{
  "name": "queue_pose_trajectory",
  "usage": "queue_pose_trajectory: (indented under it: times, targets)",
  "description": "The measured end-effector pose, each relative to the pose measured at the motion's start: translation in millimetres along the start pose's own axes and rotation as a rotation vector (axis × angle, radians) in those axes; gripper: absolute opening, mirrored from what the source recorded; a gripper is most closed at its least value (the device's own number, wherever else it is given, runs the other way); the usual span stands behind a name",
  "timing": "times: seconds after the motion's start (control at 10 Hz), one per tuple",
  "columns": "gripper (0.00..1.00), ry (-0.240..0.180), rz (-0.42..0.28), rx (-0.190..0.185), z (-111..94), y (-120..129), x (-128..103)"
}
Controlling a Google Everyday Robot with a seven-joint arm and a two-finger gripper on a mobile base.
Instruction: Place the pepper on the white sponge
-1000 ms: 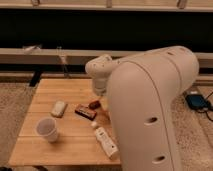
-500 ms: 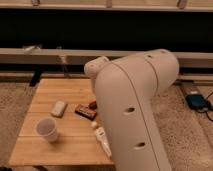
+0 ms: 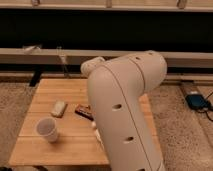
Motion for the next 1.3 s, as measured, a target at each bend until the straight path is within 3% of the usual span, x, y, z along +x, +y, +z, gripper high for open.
queue_pose_trajectory:
  times: [0.5, 1.1, 1.3]
  targets:
    - [0.80, 0.000, 0.035, -0.005, 17.5, -4.4, 1.0]
    - [0.80, 0.001, 0.043, 0.034, 34.7, -17.9, 17.3]
    - [0.73, 0.011, 0.040, 0.051, 38.5, -26.1, 25.3]
